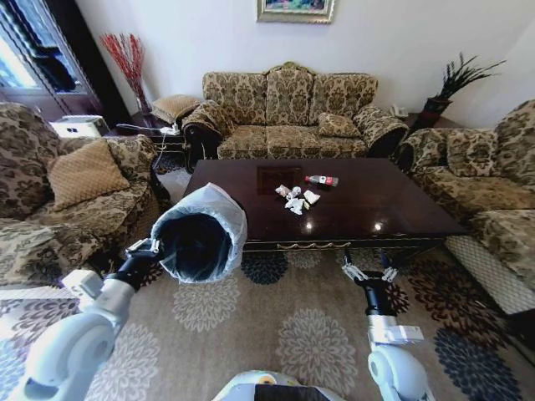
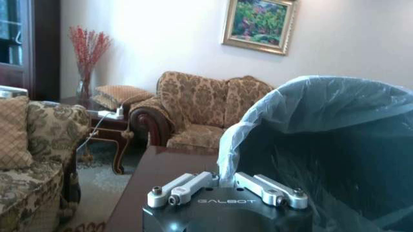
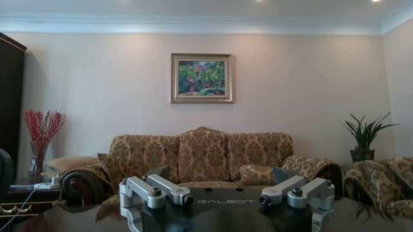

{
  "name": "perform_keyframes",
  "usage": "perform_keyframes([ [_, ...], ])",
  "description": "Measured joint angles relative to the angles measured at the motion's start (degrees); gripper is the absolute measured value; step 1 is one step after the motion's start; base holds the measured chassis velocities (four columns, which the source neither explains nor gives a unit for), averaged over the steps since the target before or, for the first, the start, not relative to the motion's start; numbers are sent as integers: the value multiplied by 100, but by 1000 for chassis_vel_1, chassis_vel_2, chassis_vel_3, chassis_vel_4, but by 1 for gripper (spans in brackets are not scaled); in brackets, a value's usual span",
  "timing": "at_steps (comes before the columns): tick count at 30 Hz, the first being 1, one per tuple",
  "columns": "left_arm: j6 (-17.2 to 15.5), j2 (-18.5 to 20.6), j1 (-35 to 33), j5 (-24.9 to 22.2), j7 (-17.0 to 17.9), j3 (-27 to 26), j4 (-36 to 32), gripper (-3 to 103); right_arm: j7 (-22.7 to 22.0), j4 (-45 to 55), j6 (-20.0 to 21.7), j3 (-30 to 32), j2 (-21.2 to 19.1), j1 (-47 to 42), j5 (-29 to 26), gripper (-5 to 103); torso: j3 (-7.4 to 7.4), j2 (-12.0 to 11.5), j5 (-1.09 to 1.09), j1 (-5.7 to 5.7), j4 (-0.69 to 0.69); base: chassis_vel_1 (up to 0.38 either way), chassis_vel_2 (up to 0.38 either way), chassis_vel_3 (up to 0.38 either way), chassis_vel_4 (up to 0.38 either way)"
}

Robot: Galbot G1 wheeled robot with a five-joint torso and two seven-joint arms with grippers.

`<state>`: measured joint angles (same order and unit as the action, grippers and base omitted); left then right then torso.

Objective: Move to the front of the table and place the trash on the table into the trash bin.

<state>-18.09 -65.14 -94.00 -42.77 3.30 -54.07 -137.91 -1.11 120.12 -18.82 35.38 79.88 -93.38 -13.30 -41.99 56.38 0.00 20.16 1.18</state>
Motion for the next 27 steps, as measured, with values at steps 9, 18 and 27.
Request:
perform_keyframes([
  [9, 55, -111, 15, 202, -39, 127, 103, 0, -85, -94, 92, -20, -96, 76, -63, 100, 0, 0, 1, 0, 2, -131, 145, 125, -135],
  [18, 3, 37, 26, 285, -106, 60, 220, 0, -22, -179, 94, -40, -102, 100, -175, 100, -1, 0, 0, 2, 0, -262, 257, 266, -269],
  [27, -7, 285, 38, 148, -165, -24, 292, 0, 110, -237, 61, -74, -121, 216, -297, 100, -3, -3, -5, 11, -4, -291, 279, 273, -292],
])
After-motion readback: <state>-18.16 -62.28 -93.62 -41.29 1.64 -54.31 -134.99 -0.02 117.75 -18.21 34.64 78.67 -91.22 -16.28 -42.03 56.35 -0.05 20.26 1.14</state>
